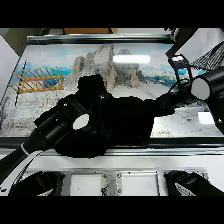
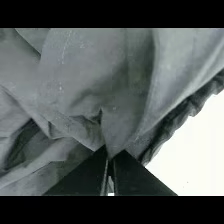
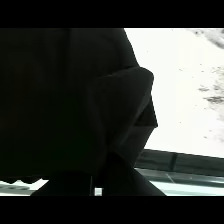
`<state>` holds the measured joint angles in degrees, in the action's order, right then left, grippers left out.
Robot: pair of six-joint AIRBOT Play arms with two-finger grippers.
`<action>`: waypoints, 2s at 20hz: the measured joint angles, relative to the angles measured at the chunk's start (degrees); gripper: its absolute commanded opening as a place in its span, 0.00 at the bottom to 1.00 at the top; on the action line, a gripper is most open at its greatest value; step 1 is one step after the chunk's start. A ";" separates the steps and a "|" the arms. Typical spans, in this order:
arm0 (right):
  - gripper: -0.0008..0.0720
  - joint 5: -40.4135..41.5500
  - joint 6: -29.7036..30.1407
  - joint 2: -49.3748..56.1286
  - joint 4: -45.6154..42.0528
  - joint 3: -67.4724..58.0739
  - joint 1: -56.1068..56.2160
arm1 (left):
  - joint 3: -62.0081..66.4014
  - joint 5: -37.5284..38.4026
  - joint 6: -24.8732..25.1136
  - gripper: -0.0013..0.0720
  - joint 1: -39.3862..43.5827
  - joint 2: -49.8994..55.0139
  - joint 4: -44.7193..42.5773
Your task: Fold the clothes and pants, and hang the long-sleeved shirts on hangers.
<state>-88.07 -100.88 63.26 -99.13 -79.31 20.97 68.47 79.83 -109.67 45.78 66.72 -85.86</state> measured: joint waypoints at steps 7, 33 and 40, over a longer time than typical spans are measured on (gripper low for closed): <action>0.03 0.22 -1.11 5.51 2.10 -0.09 -0.15 | 5.09 -1.11 7.41 0.24 -7.74 5.84 10.93; 0.03 0.20 -1.53 6.27 2.54 -0.09 -0.17 | 20.33 -11.21 20.65 0.98 -65.37 12.70 -2.89; 0.03 0.20 -1.51 6.27 2.54 -0.09 -0.17 | 27.21 -22.25 21.55 0.99 -71.93 30.12 -10.67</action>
<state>-87.88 -102.39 69.54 -96.60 -79.40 20.80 95.68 57.58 -88.12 -26.15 96.84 -96.53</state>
